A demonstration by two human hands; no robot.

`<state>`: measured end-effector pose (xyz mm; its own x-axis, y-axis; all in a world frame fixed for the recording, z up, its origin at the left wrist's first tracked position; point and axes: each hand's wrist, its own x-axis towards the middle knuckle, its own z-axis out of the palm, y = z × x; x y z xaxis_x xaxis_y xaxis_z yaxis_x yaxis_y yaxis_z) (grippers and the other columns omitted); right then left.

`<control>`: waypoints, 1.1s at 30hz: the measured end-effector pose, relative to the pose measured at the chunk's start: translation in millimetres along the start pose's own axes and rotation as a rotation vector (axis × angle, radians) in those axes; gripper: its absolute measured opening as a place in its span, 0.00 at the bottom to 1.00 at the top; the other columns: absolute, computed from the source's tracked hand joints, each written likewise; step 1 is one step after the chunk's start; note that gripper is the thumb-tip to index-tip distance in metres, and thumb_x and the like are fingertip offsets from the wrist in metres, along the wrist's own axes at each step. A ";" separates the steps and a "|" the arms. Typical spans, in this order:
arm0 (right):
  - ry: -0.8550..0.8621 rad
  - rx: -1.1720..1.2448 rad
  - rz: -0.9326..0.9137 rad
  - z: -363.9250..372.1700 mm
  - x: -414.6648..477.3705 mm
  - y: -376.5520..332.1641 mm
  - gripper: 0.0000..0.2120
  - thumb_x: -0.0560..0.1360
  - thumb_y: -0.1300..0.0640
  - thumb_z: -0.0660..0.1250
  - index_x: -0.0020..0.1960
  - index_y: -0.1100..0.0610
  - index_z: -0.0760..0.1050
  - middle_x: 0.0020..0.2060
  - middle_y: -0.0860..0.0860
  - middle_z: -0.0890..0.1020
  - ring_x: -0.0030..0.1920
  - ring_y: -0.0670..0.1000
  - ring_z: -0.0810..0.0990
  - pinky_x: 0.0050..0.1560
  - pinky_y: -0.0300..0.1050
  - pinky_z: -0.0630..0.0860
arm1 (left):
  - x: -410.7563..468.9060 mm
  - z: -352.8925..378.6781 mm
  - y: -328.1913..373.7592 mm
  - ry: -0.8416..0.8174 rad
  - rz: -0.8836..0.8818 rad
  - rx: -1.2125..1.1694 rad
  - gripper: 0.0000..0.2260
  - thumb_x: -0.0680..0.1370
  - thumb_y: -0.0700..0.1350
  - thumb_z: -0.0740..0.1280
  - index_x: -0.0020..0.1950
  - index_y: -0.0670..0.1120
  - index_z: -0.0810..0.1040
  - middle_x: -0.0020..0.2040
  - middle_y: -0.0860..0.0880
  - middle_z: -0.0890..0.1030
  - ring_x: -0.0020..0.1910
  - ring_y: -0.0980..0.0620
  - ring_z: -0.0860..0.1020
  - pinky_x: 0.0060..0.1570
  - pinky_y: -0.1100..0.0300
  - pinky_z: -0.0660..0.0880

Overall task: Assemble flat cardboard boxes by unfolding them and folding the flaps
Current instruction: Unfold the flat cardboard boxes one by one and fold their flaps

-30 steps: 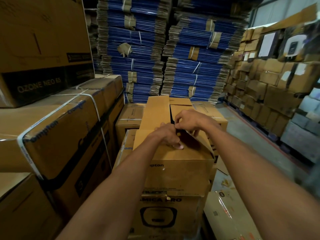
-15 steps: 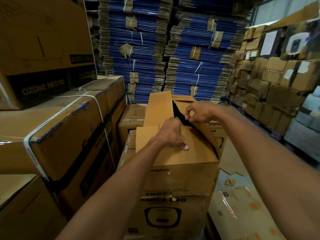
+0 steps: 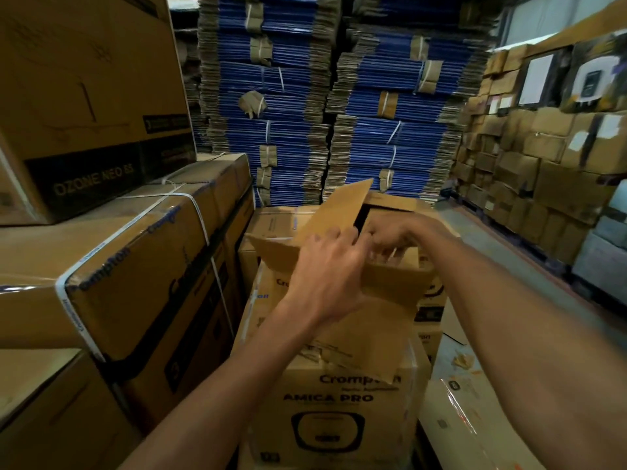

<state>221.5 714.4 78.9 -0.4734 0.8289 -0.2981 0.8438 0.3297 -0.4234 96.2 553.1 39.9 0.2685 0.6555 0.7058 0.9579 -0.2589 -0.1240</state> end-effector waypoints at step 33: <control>-0.051 -0.245 -0.173 84.1 -21.4 28.1 0.41 0.74 0.24 0.54 0.82 0.41 0.51 0.82 0.47 0.54 0.81 0.54 0.48 0.75 0.62 0.50 | 5.2 43.2 -52.3 -0.777 -0.024 -0.268 0.22 0.85 0.61 0.50 0.75 0.56 0.71 0.76 0.50 0.64 0.74 0.47 0.60 0.68 0.41 0.61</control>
<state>234.0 667.9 1.5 -0.6222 0.7292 -0.2849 0.7825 0.5681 -0.2548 51.9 600.7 19.9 0.3362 0.9418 0.0094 0.9340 -0.3347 0.1248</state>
